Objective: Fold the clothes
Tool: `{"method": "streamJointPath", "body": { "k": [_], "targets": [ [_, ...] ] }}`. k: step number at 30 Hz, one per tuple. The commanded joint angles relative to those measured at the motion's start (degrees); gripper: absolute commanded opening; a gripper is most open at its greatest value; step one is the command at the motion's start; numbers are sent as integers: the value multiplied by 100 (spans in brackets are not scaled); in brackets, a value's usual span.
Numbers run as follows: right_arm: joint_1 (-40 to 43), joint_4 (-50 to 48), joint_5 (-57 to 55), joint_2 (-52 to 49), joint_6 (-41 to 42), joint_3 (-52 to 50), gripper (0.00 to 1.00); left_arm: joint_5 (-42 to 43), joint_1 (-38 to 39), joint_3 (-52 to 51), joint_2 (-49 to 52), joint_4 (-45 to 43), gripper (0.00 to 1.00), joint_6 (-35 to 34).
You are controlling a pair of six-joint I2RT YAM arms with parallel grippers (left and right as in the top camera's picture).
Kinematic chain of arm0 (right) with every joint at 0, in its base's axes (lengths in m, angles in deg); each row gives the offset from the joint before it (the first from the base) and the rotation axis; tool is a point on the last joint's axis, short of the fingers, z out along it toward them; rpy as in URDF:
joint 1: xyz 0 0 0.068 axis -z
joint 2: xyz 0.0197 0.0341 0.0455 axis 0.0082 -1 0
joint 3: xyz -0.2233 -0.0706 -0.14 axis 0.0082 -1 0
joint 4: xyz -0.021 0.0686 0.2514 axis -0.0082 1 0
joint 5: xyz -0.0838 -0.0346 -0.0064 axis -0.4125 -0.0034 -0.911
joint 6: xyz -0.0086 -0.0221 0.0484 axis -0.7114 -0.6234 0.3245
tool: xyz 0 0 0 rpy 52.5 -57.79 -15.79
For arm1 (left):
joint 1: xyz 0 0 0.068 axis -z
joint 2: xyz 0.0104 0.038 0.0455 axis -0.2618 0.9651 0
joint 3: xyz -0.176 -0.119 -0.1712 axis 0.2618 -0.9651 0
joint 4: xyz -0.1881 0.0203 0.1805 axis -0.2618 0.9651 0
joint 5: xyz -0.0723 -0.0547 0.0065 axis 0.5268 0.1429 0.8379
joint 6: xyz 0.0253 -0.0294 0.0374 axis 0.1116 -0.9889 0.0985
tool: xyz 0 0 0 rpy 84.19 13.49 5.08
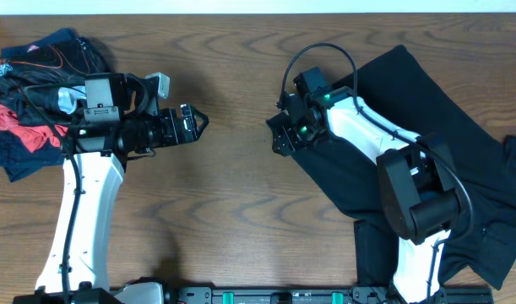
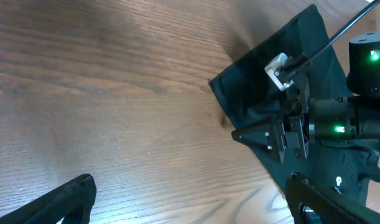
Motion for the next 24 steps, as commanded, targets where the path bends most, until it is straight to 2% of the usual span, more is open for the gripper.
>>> {"method": "streamJointPath", "body": {
  "k": [1, 4, 5, 6, 10, 16, 18, 19, 24],
  "targets": [
    [350, 291, -33, -313, -2, 304, 88, 98, 13, 120, 7, 2, 98, 142],
    [638, 944, -83, -313, -216, 953, 91, 57, 13, 120, 7, 0, 98, 142],
    [717, 1200, -219, -313, -243, 1235, 97, 57, 13, 120, 7, 0, 98, 142],
    [785, 1438, -400, -313, -247, 1528, 99, 57, 13, 120, 7, 0, 98, 142],
    [1029, 2127, -629, -313, -234, 2612, 99, -28, 13, 120, 20, 0, 98, 232],
    [1300, 2929, -632, -313, -114, 3705, 99, -247, 26, 13, 302, -4, 98, 256],
    [1357, 3182, -651, -313, -114, 3936, 99, -245, 98, -24, 538, 17, 92, 315],
    [1381, 3338, -682, -313, -109, 4046, 99, -243, 173, -26, 691, 46, 88, 337],
    [1410, 3764, -1200, -219, 13, 4325, 99, -247, 920, -26, 1335, -15, 88, 503]
  ]
}}
